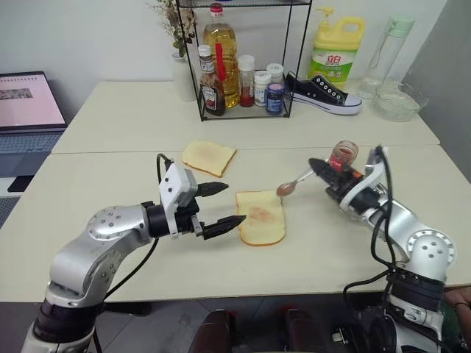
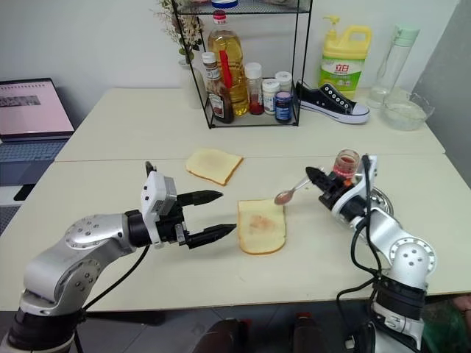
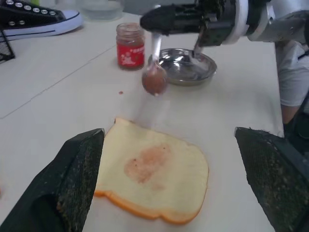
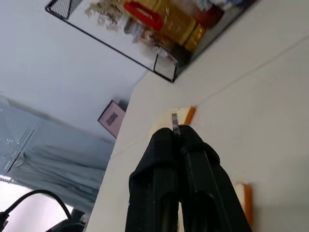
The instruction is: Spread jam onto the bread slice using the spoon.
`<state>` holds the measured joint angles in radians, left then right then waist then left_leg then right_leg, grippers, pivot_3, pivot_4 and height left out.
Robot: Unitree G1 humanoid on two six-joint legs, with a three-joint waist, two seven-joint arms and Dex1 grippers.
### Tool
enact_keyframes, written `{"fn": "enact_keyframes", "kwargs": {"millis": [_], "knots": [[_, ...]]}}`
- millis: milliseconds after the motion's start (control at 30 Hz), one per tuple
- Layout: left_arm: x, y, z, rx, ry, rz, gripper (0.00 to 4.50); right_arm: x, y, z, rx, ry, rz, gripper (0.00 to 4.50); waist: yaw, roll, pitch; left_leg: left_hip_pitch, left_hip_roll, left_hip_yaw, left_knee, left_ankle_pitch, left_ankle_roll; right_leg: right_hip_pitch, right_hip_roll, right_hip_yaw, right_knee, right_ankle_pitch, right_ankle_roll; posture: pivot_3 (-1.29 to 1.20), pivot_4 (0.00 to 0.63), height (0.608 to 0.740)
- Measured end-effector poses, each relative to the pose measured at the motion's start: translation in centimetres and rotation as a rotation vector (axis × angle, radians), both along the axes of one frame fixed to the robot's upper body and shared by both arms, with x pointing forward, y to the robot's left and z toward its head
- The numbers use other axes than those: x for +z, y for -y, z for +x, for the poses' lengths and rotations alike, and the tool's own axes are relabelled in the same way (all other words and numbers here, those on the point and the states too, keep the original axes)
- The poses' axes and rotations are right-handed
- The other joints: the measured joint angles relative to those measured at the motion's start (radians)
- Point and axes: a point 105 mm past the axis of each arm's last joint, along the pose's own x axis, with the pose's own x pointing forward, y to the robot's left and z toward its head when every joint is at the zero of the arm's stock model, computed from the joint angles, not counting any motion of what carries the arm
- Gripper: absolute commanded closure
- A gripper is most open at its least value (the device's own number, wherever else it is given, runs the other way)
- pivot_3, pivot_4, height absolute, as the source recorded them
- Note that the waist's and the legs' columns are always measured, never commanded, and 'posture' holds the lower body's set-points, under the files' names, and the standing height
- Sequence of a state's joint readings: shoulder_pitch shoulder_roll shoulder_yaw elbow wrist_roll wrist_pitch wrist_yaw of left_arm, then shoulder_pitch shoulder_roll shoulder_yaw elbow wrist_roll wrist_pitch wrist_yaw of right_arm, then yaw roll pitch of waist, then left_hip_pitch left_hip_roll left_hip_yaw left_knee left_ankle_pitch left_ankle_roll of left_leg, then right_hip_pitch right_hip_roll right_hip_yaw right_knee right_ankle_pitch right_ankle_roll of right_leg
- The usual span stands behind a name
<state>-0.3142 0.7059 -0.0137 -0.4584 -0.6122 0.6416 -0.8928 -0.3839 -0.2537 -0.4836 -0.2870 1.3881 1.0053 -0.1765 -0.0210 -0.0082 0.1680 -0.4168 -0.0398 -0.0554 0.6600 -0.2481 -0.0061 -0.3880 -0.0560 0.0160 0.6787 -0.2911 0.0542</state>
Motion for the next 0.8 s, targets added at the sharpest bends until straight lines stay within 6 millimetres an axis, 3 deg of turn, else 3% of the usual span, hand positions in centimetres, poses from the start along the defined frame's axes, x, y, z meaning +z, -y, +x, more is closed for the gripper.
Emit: {"fn": "enact_keyframes", "kwargs": {"millis": [100,267,467,633,800], "knots": [[0.8,1.3,1.2,-0.085,0.046,0.032,0.00,0.9,3.3,-1.1,-0.142,0.034,-0.072,4.47,0.005,0.000,0.000,0.000,0.000,0.001,0.000,0.000,0.000,0.000,0.000,0.000,0.000,0.000,0.000,0.00,0.150,0.740],[2.6,6.1,3.3,-0.237,0.112,-0.031,0.00,0.9,8.3,-2.3,-0.344,0.034,-0.163,4.47,0.011,-0.001,0.001,0.000,0.000,0.003,0.001,0.000,0.000,0.001,0.000,0.001,0.000,0.000,0.000,0.00,0.150,0.740],[0.3,9.8,3.9,-0.365,0.075,-0.011,0.00,-1.3,13.0,-1.8,-0.535,0.000,-0.187,4.47,-0.010,-0.001,0.001,0.000,0.001,0.003,0.000,0.000,0.001,0.000,0.001,0.002,0.000,0.000,0.000,0.00,0.150,0.740],[-1.7,11.1,4.9,-0.380,0.062,0.014,0.00,-3.8,14.2,-0.2,-0.568,-0.029,-0.162,4.47,-0.009,-0.001,0.001,0.000,0.001,0.003,0.000,0.000,0.001,0.000,0.001,0.002,0.000,0.000,0.000,0.00,0.150,0.740],[-1.5,12.0,5.4,-0.388,0.096,0.019,0.00,-5.8,14.3,1.0,-0.552,-0.056,-0.142,4.47,-0.007,-0.001,0.001,0.000,0.001,0.003,0.001,0.000,0.001,0.000,0.001,0.002,0.000,0.000,0.000,0.00,0.150,0.740]]}}
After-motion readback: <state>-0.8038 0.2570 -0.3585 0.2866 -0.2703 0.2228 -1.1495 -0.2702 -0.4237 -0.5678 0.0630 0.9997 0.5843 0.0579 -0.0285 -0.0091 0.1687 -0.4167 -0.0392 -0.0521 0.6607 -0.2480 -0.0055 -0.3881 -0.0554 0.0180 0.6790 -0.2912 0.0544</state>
